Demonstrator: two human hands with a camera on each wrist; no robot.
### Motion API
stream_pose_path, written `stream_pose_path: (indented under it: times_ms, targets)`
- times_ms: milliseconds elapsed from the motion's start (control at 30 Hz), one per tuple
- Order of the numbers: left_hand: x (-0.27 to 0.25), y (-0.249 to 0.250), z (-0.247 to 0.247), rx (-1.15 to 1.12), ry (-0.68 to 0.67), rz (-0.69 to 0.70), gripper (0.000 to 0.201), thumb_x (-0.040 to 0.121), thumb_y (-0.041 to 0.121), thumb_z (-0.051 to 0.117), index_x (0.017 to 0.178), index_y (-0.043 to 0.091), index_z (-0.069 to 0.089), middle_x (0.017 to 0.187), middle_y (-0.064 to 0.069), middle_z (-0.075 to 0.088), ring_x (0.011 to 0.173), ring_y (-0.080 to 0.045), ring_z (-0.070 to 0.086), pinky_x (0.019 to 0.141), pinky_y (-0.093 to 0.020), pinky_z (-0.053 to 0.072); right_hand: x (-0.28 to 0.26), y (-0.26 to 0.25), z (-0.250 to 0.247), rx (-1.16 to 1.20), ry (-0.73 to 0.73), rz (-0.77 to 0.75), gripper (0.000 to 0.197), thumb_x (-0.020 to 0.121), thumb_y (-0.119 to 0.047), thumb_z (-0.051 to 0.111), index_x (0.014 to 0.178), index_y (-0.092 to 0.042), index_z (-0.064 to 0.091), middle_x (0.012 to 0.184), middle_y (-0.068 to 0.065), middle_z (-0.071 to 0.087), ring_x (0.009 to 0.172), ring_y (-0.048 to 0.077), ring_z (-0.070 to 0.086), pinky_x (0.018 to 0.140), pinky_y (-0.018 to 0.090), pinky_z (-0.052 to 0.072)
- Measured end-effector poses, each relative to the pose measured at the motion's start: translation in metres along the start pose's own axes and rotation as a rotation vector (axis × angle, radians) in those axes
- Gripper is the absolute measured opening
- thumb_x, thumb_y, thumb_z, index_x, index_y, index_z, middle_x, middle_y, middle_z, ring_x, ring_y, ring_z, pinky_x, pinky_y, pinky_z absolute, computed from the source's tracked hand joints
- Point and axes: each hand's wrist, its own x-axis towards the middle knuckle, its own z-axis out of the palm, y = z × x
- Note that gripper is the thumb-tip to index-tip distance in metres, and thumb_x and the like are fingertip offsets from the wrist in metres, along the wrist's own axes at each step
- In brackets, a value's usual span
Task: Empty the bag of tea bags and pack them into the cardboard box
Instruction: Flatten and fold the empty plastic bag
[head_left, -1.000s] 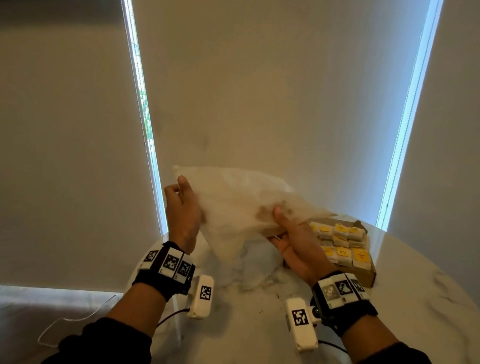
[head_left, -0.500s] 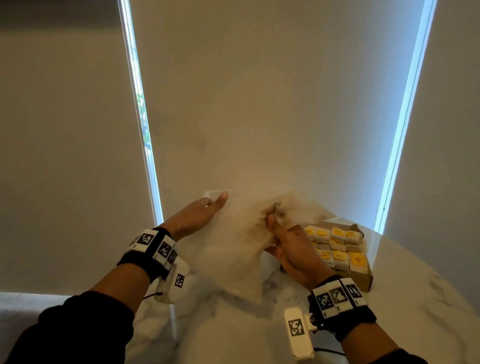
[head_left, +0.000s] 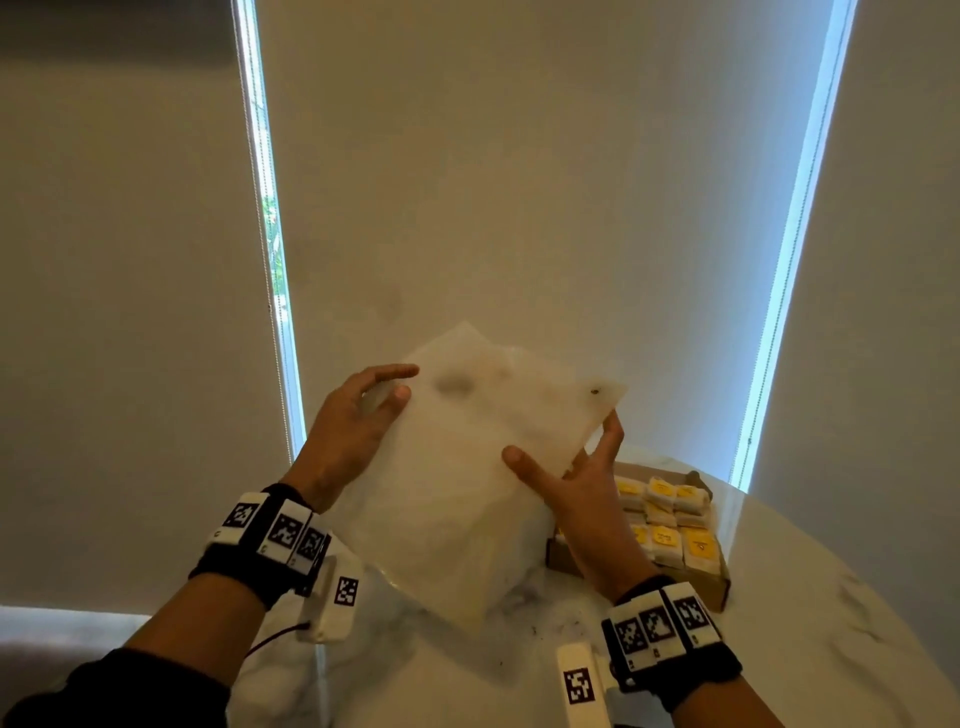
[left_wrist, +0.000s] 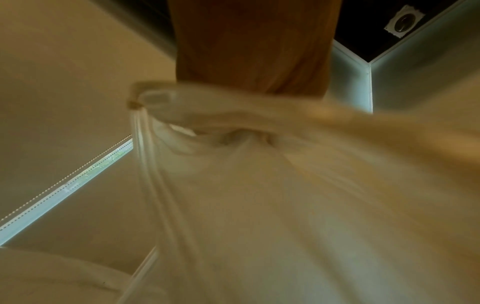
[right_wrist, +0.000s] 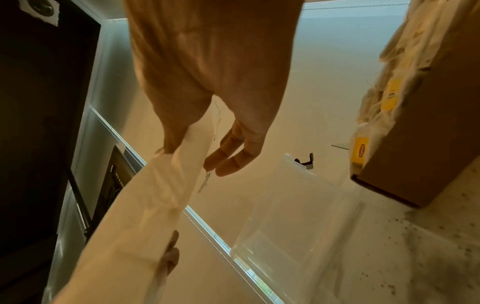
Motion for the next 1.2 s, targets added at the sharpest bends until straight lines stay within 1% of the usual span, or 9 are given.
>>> stream_pose_path:
  times_ms: [167, 300, 467, 600, 667, 767, 967, 1100, 1200]
  targets:
    - [0.000, -0.003, 0.002, 0.003, 0.070, -0.022, 0.034, 0.101, 0.033, 0.073, 0.133, 0.040, 0.071, 0.135, 0.008, 0.062, 0.129, -0.011, 0.059, 0.112, -0.035, 0.049, 0.001, -0.003, 0.002, 0.010, 0.066, -0.130, 0.116, 0.090, -0.010, 0.085, 0.152, -0.074, 0.011, 0.136, 0.007, 0.060, 0.110, 0.023, 0.076, 0.086, 0.050, 0.066]
    - [-0.003, -0.001, 0.006, -0.035, 0.081, -0.021, 0.047, 0.094, 0.030, 0.081, 0.138, 0.039, 0.067, 0.137, 0.010, 0.061, 0.130, -0.009, 0.058, 0.108, -0.031, 0.050, 0.002, 0.005, 0.003, -0.094, 0.018, -0.164, 0.078, 0.103, -0.018, 0.070, 0.153, -0.064, 0.030, 0.149, 0.003, 0.058, 0.123, 0.020, 0.070, 0.094, 0.049, 0.064]
    - [-0.001, 0.002, 0.000, -0.004, 0.036, 0.025, 0.048, 0.090, 0.027, 0.086, 0.134, 0.035, 0.069, 0.135, 0.014, 0.069, 0.127, -0.006, 0.062, 0.100, -0.014, 0.050, 0.008, 0.018, -0.006, -0.314, -0.126, 0.019, 0.095, 0.072, -0.049, 0.097, 0.152, -0.049, 0.044, 0.143, -0.012, 0.060, 0.124, 0.009, 0.066, 0.099, 0.041, 0.062]
    - [-0.001, 0.008, -0.011, 0.118, 0.110, 0.038, 0.027, 0.082, 0.043, 0.090, 0.104, 0.032, 0.079, 0.111, 0.013, 0.074, 0.106, -0.001, 0.066, 0.088, -0.021, 0.051, 0.009, 0.018, -0.016, -0.539, -0.023, -0.111, 0.036, 0.087, -0.043, 0.086, 0.120, -0.038, 0.073, 0.118, -0.011, 0.070, 0.107, 0.013, 0.070, 0.091, 0.039, 0.062]
    - [0.001, 0.011, -0.016, 0.185, 0.165, 0.042, 0.034, 0.079, 0.054, 0.088, 0.098, 0.029, 0.076, 0.110, 0.006, 0.066, 0.100, -0.007, 0.063, 0.081, -0.020, 0.046, 0.008, 0.014, -0.016, -0.497, 0.028, -0.159, 0.017, 0.091, -0.046, 0.080, 0.105, -0.043, 0.072, 0.117, -0.011, 0.067, 0.106, 0.013, 0.069, 0.089, 0.039, 0.061]
    - [0.001, 0.016, -0.018, 0.209, 0.157, 0.053, 0.048, 0.084, 0.069, 0.074, 0.105, 0.026, 0.067, 0.111, 0.005, 0.062, 0.096, -0.005, 0.060, 0.075, -0.017, 0.044, 0.007, 0.004, -0.010, -0.299, 0.026, -0.087, 0.028, 0.092, -0.054, 0.077, 0.117, -0.054, 0.065, 0.129, -0.012, 0.064, 0.117, 0.014, 0.067, 0.092, 0.032, 0.058]
    - [-0.011, 0.024, 0.009, 0.136, 0.233, 0.017, 0.046, 0.101, 0.062, 0.059, 0.084, 0.021, 0.046, 0.074, 0.007, 0.056, 0.065, -0.005, 0.049, 0.060, -0.024, 0.040, -0.006, 0.003, 0.009, 0.046, -0.257, 0.245, 0.064, 0.083, -0.041, 0.084, 0.138, -0.028, 0.055, 0.124, -0.001, 0.078, 0.115, 0.024, 0.076, 0.095, 0.048, 0.063]
    - [-0.010, 0.014, 0.003, 0.173, 0.176, -0.105, 0.052, 0.089, 0.067, 0.071, 0.110, 0.022, 0.054, 0.100, 0.007, 0.065, 0.090, -0.014, 0.061, 0.069, -0.025, 0.046, 0.000, 0.007, -0.001, -0.039, -0.218, 0.178, 0.042, 0.098, -0.010, 0.074, 0.135, -0.025, 0.059, 0.122, 0.002, 0.079, 0.110, 0.020, 0.077, 0.087, 0.036, 0.064]
    - [-0.010, 0.005, -0.008, 0.238, 0.018, 0.010, 0.090, 0.066, 0.063, 0.094, 0.136, 0.035, 0.044, 0.128, 0.011, 0.060, 0.114, -0.011, 0.060, 0.091, -0.032, 0.052, 0.006, 0.005, -0.012, -0.222, -0.203, 0.110, 0.034, 0.101, -0.003, 0.067, 0.121, -0.030, 0.065, 0.106, -0.010, 0.079, 0.098, 0.004, 0.074, 0.074, 0.016, 0.057]
